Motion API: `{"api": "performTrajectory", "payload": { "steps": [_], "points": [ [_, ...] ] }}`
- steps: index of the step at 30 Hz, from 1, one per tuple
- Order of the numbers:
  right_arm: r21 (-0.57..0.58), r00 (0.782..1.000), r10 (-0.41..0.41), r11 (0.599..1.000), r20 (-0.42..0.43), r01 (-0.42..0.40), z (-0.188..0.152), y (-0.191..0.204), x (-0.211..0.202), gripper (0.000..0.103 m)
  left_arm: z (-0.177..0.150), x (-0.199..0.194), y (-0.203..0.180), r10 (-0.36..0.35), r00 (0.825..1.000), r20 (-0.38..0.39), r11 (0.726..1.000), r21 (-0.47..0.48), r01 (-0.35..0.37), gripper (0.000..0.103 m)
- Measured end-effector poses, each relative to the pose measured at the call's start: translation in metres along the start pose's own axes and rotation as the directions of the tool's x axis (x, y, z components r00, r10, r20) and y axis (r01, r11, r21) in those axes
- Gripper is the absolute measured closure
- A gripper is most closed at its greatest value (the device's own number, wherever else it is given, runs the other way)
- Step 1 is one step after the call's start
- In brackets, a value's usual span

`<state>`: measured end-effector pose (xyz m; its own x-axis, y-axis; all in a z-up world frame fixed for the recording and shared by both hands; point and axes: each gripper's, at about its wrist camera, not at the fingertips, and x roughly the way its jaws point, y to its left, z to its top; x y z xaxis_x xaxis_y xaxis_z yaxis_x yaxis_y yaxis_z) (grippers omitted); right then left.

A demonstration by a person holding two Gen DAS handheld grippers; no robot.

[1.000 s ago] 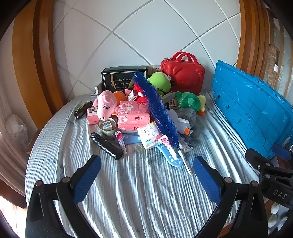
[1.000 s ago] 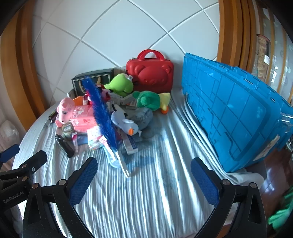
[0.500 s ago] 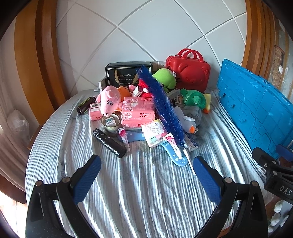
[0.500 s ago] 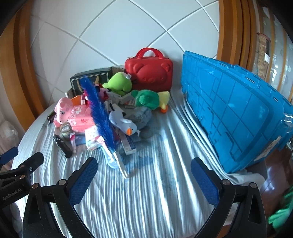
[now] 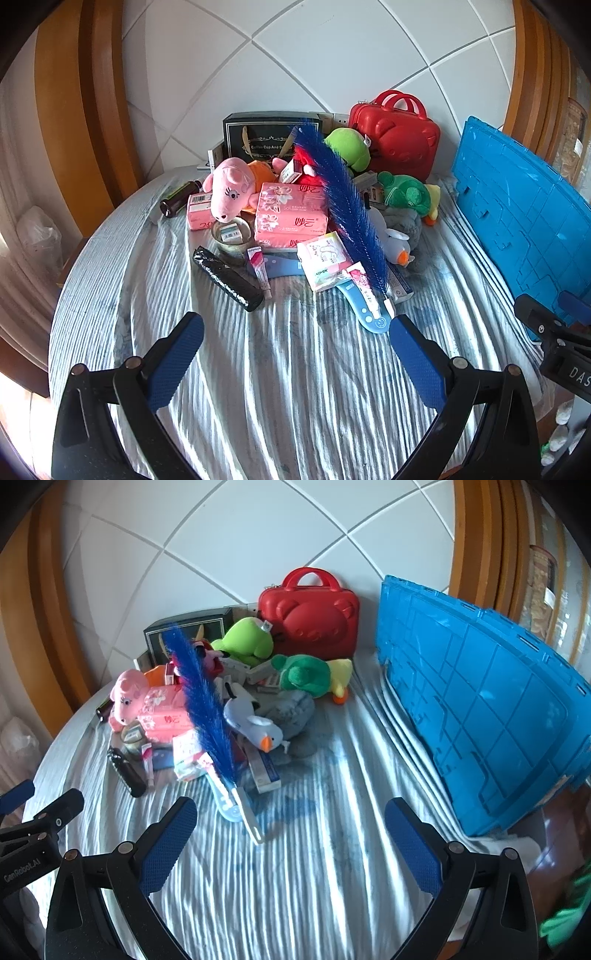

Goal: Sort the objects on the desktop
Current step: 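Grasp the black wrapped roll with the left tool while the right tool grasps the blue feather duster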

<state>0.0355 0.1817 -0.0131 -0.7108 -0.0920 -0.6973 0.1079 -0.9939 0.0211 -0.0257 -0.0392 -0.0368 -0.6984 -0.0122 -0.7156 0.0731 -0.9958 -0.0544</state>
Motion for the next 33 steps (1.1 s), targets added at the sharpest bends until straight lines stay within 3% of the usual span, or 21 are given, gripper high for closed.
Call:
{"api": "performTrajectory", "payload": {
  "steps": [2, 7, 17, 25, 30, 33],
  "points": [
    [-0.003, 1.0, 0.004, 1.0, -0.005, -0.004, 0.001, 0.001, 0.004, 0.0, -0.001, 0.009, 0.007, -0.009, 0.999, -0.035, 1.0, -0.015, 0.009, 0.001],
    [-0.022, 0.999, 0.011, 1.0, -0.034, -0.012, 0.006, 0.001, 0.023, 0.0, -0.005, 0.033, 0.031, 0.079, 0.992, -0.103, 0.996, -0.037, -0.083, 0.001],
    [-0.06, 0.991, 0.071, 0.995, -0.112, -0.078, 0.02, -0.001, 0.085, 0.0, -0.01, 0.103, 0.108, 0.184, 0.941, -0.283, 0.953, -0.184, -0.242, 0.001],
    [-0.078, 0.978, 0.107, 0.989, -0.177, -0.123, 0.042, 0.014, 0.145, 0.0, 0.023, 0.179, 0.123, 0.191, 0.931, -0.311, 0.919, -0.276, -0.28, 0.001],
    [-0.091, 0.962, 0.15, 0.981, -0.229, -0.174, 0.052, 0.037, 0.188, 0.0, 0.035, 0.23, 0.122, 0.224, 0.914, -0.337, 0.918, -0.243, -0.314, 0.001],
    [-0.087, 0.947, 0.162, 0.977, -0.276, -0.192, 0.05, 0.047, 0.209, 0.0, 0.033, 0.251, 0.122, 0.228, 0.906, -0.357, 0.919, -0.227, -0.321, 0.01]
  ]
}}
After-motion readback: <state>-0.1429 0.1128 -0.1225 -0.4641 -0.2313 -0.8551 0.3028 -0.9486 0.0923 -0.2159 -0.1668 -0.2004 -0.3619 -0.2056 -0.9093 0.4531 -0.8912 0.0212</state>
